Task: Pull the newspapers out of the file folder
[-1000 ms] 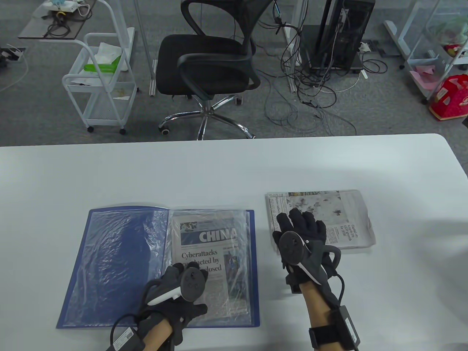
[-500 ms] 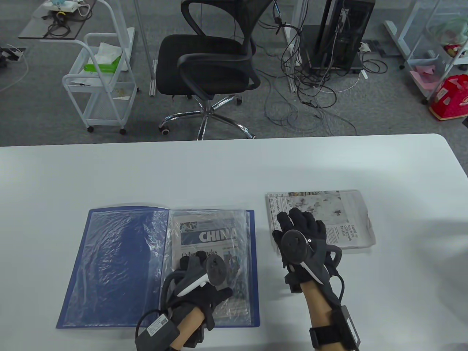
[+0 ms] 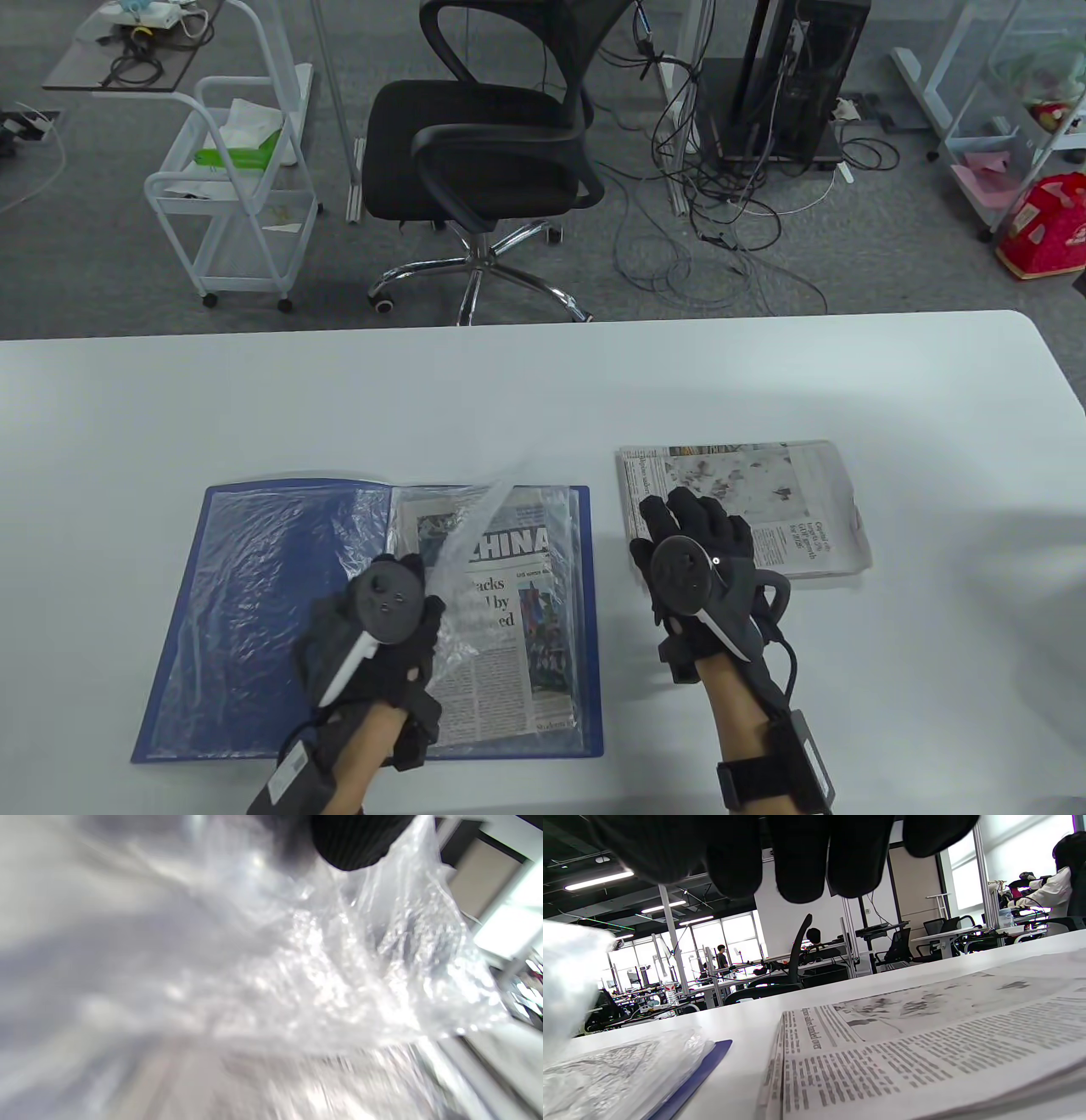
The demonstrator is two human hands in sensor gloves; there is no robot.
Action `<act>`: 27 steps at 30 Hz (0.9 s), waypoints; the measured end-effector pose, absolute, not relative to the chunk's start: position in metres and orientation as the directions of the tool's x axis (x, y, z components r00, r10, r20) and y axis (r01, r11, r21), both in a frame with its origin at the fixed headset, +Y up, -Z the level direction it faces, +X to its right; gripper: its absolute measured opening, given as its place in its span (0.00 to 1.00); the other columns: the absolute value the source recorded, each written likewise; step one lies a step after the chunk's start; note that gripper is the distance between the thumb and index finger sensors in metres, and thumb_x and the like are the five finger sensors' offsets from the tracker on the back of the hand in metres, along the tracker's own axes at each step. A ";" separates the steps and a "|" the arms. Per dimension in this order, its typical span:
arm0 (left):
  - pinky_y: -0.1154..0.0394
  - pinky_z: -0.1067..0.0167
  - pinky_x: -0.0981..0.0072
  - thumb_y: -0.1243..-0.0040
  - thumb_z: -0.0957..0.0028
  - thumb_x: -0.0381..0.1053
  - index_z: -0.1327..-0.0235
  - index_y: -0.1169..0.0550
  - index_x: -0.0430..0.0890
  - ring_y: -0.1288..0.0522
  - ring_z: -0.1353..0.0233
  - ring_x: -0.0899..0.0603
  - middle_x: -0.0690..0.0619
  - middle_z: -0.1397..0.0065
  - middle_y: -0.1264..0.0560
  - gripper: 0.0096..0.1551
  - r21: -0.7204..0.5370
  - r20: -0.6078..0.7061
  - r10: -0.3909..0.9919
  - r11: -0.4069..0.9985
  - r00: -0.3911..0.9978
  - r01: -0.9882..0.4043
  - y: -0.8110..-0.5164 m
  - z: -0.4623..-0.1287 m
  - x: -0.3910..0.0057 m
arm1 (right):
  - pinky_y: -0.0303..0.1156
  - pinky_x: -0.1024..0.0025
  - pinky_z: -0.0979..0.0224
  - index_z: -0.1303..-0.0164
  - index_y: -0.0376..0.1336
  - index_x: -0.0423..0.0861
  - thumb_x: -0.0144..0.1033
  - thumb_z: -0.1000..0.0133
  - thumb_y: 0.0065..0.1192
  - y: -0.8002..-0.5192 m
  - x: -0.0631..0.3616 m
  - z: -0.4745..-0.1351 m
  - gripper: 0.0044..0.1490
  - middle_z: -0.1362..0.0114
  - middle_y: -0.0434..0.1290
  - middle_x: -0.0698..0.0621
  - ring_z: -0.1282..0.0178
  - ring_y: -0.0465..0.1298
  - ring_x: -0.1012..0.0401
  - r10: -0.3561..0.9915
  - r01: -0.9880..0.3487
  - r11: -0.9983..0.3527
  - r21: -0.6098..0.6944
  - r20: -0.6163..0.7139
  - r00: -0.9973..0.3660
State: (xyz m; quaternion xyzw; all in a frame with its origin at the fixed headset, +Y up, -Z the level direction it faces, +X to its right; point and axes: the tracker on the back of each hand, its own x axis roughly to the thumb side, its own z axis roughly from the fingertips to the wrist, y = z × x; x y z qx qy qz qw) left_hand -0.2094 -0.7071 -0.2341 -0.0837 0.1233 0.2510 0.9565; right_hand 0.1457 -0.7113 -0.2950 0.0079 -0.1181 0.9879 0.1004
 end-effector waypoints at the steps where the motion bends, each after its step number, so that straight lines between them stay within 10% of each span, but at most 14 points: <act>1: 0.36 0.33 0.28 0.47 0.45 0.54 0.20 0.32 0.42 0.39 0.22 0.19 0.34 0.16 0.40 0.38 -0.095 -0.314 0.473 0.847 0.824 -0.522 -0.705 -0.234 -0.222 | 0.60 0.36 0.24 0.33 0.63 0.61 0.56 0.54 0.59 -0.712 0.146 -0.295 0.36 0.21 0.67 0.50 0.20 0.69 0.45 0.198 -0.201 -0.952 -0.230 0.037 -0.980; 11: 0.40 0.32 0.28 0.43 0.45 0.53 0.20 0.36 0.41 0.44 0.21 0.20 0.34 0.16 0.45 0.40 -0.150 -0.588 0.412 0.790 0.696 -0.595 -0.727 -0.230 -0.320 | 0.61 0.37 0.24 0.33 0.63 0.61 0.56 0.54 0.60 -0.715 0.153 -0.297 0.36 0.21 0.68 0.50 0.21 0.70 0.45 0.199 -0.198 -0.955 -0.219 0.017 -0.980; 15: 0.42 0.32 0.26 0.43 0.46 0.59 0.21 0.52 0.37 0.47 0.22 0.17 0.28 0.17 0.54 0.52 -0.065 -0.615 0.492 0.747 0.616 -0.661 -0.727 -0.222 -0.338 | 0.61 0.37 0.24 0.33 0.63 0.61 0.56 0.54 0.60 -0.715 0.154 -0.297 0.36 0.21 0.68 0.50 0.21 0.70 0.45 0.205 -0.203 -0.955 -0.215 0.014 -0.979; 23: 0.43 0.31 0.27 0.46 0.44 0.51 0.17 0.37 0.50 0.46 0.20 0.18 0.31 0.15 0.49 0.38 0.349 -0.339 0.724 0.690 0.601 -0.634 -0.664 -0.198 -0.341 | 0.61 0.37 0.25 0.32 0.63 0.60 0.56 0.54 0.59 -0.715 0.156 -0.297 0.36 0.21 0.68 0.50 0.21 0.70 0.45 0.211 -0.208 -0.952 -0.223 0.012 -0.977; 27: 0.42 0.30 0.29 0.41 0.46 0.52 0.28 0.17 0.44 0.42 0.19 0.21 0.36 0.14 0.36 0.33 0.258 -0.081 0.674 0.726 0.735 -0.637 -0.636 -0.198 -0.314 | 0.61 0.36 0.25 0.33 0.63 0.60 0.56 0.54 0.59 -0.715 0.157 -0.297 0.36 0.21 0.68 0.49 0.21 0.70 0.45 0.212 -0.209 -0.953 -0.220 0.011 -0.977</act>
